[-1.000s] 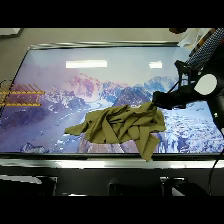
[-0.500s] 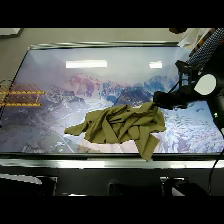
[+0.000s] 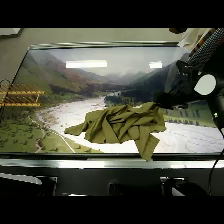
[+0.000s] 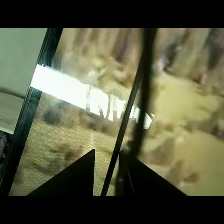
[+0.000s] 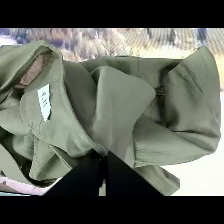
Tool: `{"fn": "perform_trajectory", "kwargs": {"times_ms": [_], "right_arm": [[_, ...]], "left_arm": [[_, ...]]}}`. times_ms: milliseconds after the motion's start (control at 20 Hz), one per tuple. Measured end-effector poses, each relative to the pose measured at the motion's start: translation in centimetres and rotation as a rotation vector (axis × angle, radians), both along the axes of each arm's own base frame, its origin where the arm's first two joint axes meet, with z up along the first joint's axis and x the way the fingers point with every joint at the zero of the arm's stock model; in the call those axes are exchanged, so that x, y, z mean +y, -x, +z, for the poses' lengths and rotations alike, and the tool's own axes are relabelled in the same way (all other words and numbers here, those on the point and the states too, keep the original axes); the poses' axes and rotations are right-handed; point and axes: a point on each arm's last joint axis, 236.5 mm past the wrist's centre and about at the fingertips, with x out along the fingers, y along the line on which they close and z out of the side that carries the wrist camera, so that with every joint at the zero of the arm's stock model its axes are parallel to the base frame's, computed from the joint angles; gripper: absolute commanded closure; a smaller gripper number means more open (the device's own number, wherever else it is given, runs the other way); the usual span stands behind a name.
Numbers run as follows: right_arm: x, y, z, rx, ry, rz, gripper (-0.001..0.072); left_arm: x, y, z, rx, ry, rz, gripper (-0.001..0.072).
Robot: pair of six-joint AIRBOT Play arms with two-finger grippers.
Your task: Fold the clothes and pants, and hang the long-sleeved shirts on hangers.
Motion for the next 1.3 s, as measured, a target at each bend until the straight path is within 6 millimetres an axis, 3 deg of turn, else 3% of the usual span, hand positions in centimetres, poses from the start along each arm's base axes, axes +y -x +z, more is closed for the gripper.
{"fn": "perform_trajectory", "kwargs": {"times_ms": [50, 350, 550, 950, 1300], "right_arm": [[-0.1, 0.0, 0.0, -0.001, 0.004, -0.001, 0.0685], [-0.2, 0.0, 0.0, -0.002, 0.009, 0.000, 0.0684], [-0.3, 0.0, 0.0, -0.003, 0.013, 0.002, 0.0684], [-0.3, -0.1, -0.1, -0.009, 0.023, 0.024, 0.0685], [-0.6, -0.1, -0.1, -0.014, 0.043, 0.032, 0.0685]], "left_arm": [[-0.1, 0.1, -0.1, 0.004, 0.006, -0.003, 0.0679], [-1.3, 0.1, 0.5, 0.010, 0.042, -0.007, 0.0689], [-1.7, -2.2, 3.8, -0.085, 0.036, -0.001, 0.0690], [-2.5, -6.9, 14.2, -0.271, -0.073, 0.009, 0.0691], [-5.6, -11.1, 26.2, -0.507, -0.218, 0.023, 0.0692]]}}
